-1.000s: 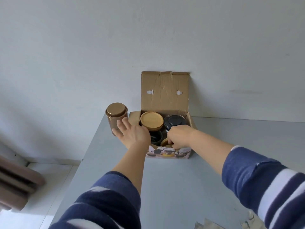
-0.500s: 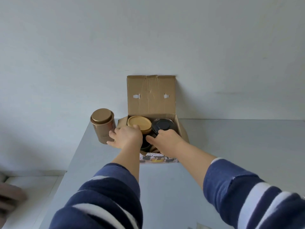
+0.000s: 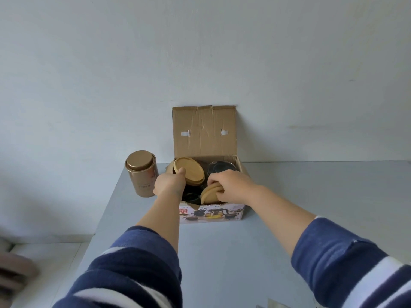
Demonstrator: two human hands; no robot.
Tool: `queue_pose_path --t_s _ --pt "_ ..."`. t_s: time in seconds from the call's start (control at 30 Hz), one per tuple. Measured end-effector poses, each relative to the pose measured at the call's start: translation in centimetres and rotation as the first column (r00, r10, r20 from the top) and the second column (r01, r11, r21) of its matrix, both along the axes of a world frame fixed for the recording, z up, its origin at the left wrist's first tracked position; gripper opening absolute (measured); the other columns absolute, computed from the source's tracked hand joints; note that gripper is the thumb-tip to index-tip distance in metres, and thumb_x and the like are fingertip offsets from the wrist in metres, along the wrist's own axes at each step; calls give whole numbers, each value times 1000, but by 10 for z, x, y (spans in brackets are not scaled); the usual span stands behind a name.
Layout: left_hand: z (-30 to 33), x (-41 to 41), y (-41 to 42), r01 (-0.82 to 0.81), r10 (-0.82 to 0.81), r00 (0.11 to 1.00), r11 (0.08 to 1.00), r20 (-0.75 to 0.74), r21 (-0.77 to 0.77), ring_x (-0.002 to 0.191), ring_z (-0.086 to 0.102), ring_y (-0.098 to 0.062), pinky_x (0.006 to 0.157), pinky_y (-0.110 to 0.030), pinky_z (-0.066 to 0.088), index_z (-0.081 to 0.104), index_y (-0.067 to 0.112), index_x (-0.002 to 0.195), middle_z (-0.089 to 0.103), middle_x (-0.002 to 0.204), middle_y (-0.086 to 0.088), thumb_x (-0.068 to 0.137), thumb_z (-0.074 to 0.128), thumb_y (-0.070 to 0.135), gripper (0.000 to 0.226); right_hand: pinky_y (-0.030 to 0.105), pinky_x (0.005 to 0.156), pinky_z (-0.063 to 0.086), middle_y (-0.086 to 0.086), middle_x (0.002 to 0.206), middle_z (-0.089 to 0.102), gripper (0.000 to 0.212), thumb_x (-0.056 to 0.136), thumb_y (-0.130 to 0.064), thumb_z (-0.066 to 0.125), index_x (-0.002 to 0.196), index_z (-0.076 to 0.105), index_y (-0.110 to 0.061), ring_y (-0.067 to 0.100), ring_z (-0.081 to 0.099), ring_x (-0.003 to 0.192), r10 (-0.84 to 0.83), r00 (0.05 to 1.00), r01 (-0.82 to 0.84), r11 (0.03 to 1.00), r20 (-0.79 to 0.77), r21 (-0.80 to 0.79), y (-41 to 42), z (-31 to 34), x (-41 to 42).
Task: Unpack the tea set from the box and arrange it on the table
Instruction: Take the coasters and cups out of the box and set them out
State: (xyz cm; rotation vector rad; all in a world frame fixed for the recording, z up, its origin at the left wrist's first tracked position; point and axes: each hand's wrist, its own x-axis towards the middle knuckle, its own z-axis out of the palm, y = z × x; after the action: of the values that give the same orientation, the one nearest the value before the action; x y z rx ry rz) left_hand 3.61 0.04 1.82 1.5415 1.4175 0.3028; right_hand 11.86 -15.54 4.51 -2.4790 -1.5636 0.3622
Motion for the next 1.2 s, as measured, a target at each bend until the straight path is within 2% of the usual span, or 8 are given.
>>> queue_pose_path --t_s 0.23,0.37,0.47,0.67,0.77,0.83,0.97,1.2 --pt "27 0 5 -102 79 979 988 190 114 88 57 -30 85 -37 46 56 7 106 62 99 -10 90 56 39 36 28 76 51 -4 103 63 28 88 -13 61 115 59 -19 14 60 93 -237 874 395 855 -424 336 -16 28 21" --pt "52 18 -5 -93 74 963 994 259 62 78 57 -28 68 -34 44 56 1 102 60 87 -13 94 51 38 38 36 72 58 5 118 60 34 94 -14 55 128 54 -15 26 60 101 -335 565 695 686 -754 216 -35 44 47" --pt "58 43 -26 -68 93 930 994 356 -82 89 66 -30 85 -39 56 51 5 94 58 75 -9 93 52 37 32 40 77 54 12 126 55 38 97 -9 50 135 50 -11 30 57 104 -301 357 807 577 -884 129 -58 45 72" --pt "52 111 -97 19 99 875 971 474 -237 89 67 -30 88 -39 57 53 4 98 64 93 -14 94 59 24 21 44 84 50 17 127 56 35 98 -5 45 133 51 -5 29 56 102 -275 185 925 373 -943 73 -130 34 144" --pt "39 153 -142 58 91 853 962 513 -267 77 64 -28 63 -32 57 57 -1 114 60 98 -16 95 58 17 26 41 79 48 18 132 54 37 98 -2 44 135 49 -5 29 55 100 -304 159 949 309 -939 61 -176 25 191" --pt "26 179 -172 67 91 858 957 506 -284 88 63 -30 56 -28 54 56 -4 119 61 107 -19 94 59 15 31 41 79 48 18 134 53 38 98 -2 44 136 48 -6 29 55 101 -336 136 960 276 -932 40 -205 14 219" --pt "-12 226 -220 25 138 889 937 437 -348 107 63 -37 66 -32 53 55 -1 120 61 120 -22 94 60 16 32 42 81 51 17 136 52 39 97 -2 44 135 50 -9 34 55 118 -408 76 982 189 -910 -3 -252 -21 268" --pt "-76 278 -258 -44 203 904 919 376 -391 102 65 -34 75 -32 53 53 0 120 62 120 -20 93 61 19 34 40 94 49 17 135 53 41 94 2 45 134 51 -6 32 53 123 -418 -75 995 31 -905 -97 -283 -93 329"
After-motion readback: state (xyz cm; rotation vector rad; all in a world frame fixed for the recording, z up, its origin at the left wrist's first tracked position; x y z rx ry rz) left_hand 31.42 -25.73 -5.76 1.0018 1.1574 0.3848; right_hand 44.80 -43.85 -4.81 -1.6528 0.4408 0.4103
